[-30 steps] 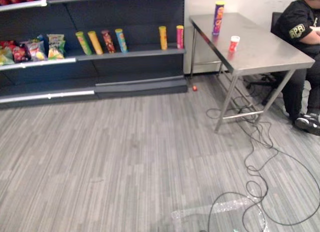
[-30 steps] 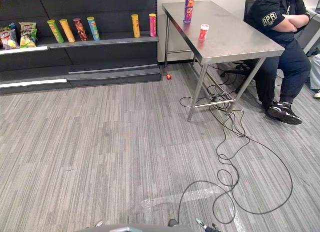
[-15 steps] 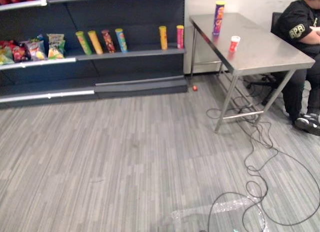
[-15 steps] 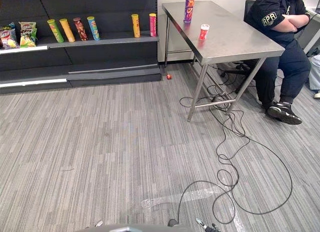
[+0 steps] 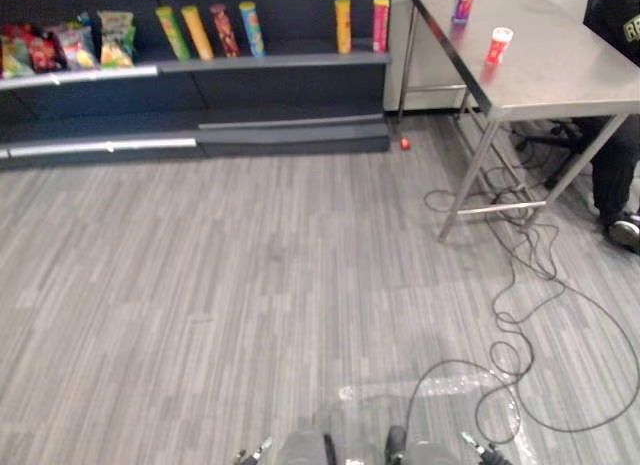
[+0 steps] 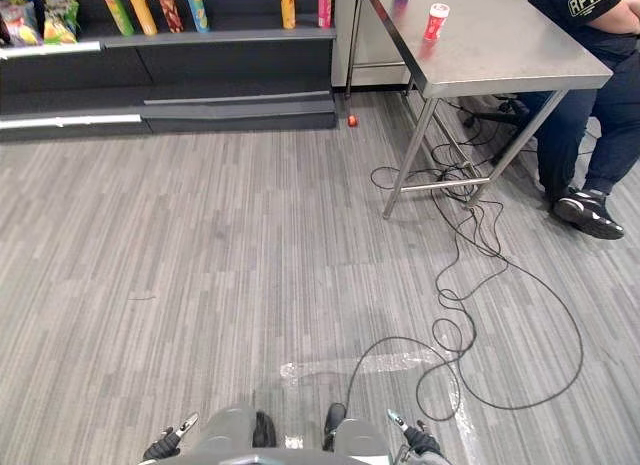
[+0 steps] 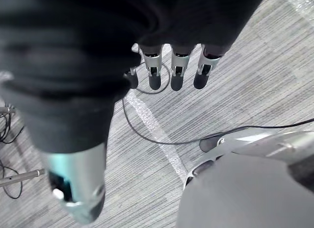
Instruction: Put the gum and the chips on the shelf.
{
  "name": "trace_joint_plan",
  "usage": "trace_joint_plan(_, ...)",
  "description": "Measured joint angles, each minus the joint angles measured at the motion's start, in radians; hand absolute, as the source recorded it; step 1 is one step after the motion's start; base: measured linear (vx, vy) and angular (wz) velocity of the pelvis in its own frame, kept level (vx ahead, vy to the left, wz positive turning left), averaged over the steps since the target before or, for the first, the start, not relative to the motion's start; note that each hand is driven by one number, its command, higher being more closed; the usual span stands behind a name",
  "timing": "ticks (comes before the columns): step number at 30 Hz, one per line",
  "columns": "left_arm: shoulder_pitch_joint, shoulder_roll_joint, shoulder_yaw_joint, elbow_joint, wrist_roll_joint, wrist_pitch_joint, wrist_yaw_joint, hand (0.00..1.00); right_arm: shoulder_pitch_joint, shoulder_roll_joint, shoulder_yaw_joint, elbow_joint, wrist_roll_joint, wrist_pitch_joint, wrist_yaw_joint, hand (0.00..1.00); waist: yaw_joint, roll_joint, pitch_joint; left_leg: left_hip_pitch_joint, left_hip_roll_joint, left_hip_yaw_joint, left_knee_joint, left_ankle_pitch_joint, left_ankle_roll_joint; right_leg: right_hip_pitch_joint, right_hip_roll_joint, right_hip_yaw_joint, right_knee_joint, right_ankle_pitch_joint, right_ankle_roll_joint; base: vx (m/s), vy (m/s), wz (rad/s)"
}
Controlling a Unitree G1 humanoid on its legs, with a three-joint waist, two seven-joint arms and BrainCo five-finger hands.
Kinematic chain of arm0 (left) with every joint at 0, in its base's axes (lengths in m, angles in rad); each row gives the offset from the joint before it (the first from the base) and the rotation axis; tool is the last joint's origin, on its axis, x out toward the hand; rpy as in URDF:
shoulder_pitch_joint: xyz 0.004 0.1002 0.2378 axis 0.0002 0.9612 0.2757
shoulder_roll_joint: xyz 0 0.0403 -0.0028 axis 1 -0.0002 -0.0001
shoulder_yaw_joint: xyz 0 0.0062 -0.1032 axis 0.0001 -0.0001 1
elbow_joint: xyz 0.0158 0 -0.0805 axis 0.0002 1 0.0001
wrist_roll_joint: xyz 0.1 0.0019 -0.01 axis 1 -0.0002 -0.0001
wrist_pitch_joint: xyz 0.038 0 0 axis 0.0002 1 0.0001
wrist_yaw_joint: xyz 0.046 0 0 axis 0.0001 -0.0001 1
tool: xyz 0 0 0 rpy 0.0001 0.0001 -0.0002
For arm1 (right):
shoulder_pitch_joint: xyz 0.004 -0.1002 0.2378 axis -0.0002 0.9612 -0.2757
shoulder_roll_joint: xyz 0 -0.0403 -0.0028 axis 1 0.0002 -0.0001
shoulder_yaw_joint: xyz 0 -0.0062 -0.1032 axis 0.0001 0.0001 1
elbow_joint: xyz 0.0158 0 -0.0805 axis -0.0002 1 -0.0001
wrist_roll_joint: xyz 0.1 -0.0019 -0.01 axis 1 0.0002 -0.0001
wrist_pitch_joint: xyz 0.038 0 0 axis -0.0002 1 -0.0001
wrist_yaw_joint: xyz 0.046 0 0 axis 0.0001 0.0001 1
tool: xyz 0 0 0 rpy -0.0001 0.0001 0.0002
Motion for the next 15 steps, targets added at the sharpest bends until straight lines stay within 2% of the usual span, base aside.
trace_joint_plan(1, 0.0, -0.002, -0.004, -0.002, -0.003, 0.0, -0.005, 0.0, 0.0, -0.001, 0.0, -0.003, 0.001, -0.002, 0.0, 0.0, -0.001, 0.003, 0.001, -0.038, 0.004, -0.001, -0.008, -0.014, 0.002, 0.004, -0.01, 0.001, 0.003, -0.006, 0.005, 0.1, 0.107, 0.01)
trace_joint_plan(3, 0.0, -0.002, -0.008, -0.005, -0.029, -0.001, -0.016, 0.0, 0.0, -0.001, -0.004, -0.005, 0.001, -0.002, -0.001, 0.0, 0.002, 0.004, 0.002, -0.073, -0.004, 0.0, -0.144, -0.001, 0.004, -0.001, -0.032, 0.008, 0.003, -0.012, 0.015, 0.13, 0.131, -0.04)
trace_joint_plan(4, 0.001, -0.003, -0.007, -0.006, -0.026, -0.004, -0.016, 0.0, 0.001, -0.001, -0.003, -0.01, 0.001, -0.002, -0.001, 0.0, 0.001, 0.006, 0.003, -0.08, -0.003, -0.001, -0.27, 0.034, 0.008, -0.002, -0.044, 0.012, 0.004, -0.019, 0.024, 0.25, 0.265, -0.13)
trace_joint_plan(5, 0.001, -0.006, -0.004, -0.008, -0.025, -0.005, -0.017, 0.0, -0.001, -0.001, -0.003, -0.019, 0.001, -0.002, -0.001, 0.0, 0.002, 0.008, 0.004, -0.078, 0.0, -0.004, -0.438, 0.101, 0.001, -0.001, -0.06, 0.025, 0.004, -0.028, 0.038, 0.23, 0.235, -0.16)
trace_joint_plan(7, 0.004, -0.02, 0.004, -0.015, -0.023, -0.006, -0.015, 0.0, 0.002, -0.003, 0.001, -0.03, 0.001, -0.002, -0.002, 0.0, 0.002, 0.017, 0.005, -0.079, 0.013, -0.002, -0.539, 0.138, -0.006, 0.002, -0.068, 0.034, 0.004, -0.039, 0.056, 0.28, 0.278, -0.21)
trace_joint_plan(8, 0.009, -0.026, 0.007, -0.02, -0.023, -0.014, -0.014, 0.0, 0.002, -0.018, 0.014, -0.036, 0.0, -0.004, -0.002, 0.0, 0.002, 0.035, 0.011, -0.078, 0.037, -0.005, -0.583, 0.139, -0.01, 0.017, -0.066, 0.052, 0.001, -0.053, 0.078, 0.45, 0.456, -0.39)
trace_joint_plan(9, 0.014, -0.029, 0.008, -0.017, -0.023, -0.015, -0.015, 0.0, 0.001, -0.028, 0.019, -0.03, -0.001, -0.004, -0.003, 0.0, 0.005, 0.049, 0.014, -0.058, 0.053, 0.0, -0.589, 0.2, -0.014, 0.042, -0.072, 0.077, 0.0, -0.067, 0.1, 0.42, 0.426, -0.44)
trace_joint_plan(10, 0.017, -0.032, 0.007, -0.018, -0.023, -0.015, -0.016, 0.0, -0.002, -0.027, 0.019, -0.024, -0.001, -0.004, -0.005, 0.0, 0.007, 0.048, 0.015, -0.044, 0.041, 0.007, -0.576, 0.233, -0.008, 0.056, -0.091, 0.092, -0.003, -0.077, 0.112, 0.41, 0.411, -0.57)
trace_joint_plan(11, 0.017, -0.017, 0.008, -0.019, -0.023, -0.021, -0.017, 0.0, -0.009, -0.016, 0.018, -0.013, -0.001, -0.004, -0.004, 0.0, 0.023, 0.009, 0.001, -0.048, 0.0, 0.019, -0.533, 0.229, 0.007, 0.068, -0.135, 0.117, -0.028, -0.086, 0.115, 0.41, 0.324, -0.49)
trace_joint_plan(12, 0.017, 0.0, 0.007, -0.02, -0.023, -0.026, -0.017, 0.0, -0.02, 0.002, 0.017, -0.006, -0.002, -0.004, 0.0, 0.0, 0.026, -0.016, -0.016, -0.062, -0.036, 0.046, -0.508, 0.188, 0.045, 0.068, -0.168, 0.135, -0.033, -0.084, 0.099, 0.39, 0.278, -0.35)
trace_joint_plan(13, 0.013, 0.004, 0.006, -0.02, -0.022, -0.026, -0.017, 0.0, -0.023, 0.008, 0.016, -0.005, -0.002, -0.004, 0.001, 0.0, 0.022, -0.022, -0.019, -0.066, -0.044, 0.05, -0.501, 0.18, 0.052, 0.064, -0.175, 0.141, -0.028, -0.073, 0.102, 0.41, 0.247, -0.07)
trace_joint_plan(14, 0.001, 0.014, 0.001, -0.018, -0.016, -0.025, -0.015, 0.0, -0.033, 0.02, 0.004, -0.004, -0.003, -0.004, 0.002, 0.0, 0.019, -0.036, -0.023, -0.065, -0.072, 0.061, -0.496, 0.157, 0.075, 0.051, -0.201, 0.145, -0.013, -0.032, 0.119, 0.38, 0.262, 0.05)
trace_joint_plan(15, 0.001, 0.012, -0.005, -0.018, -0.015, -0.025, -0.014, 0.0, -0.039, 0.021, -0.005, 0.001, -0.003, -0.004, 0.005, 0.0, 0.02, -0.031, -0.029, -0.053, -0.088, 0.069, -0.503, 0.14, 0.076, 0.043, -0.215, 0.153, -0.003, 0.017, 0.126, 0.44, 0.313, -0.08)
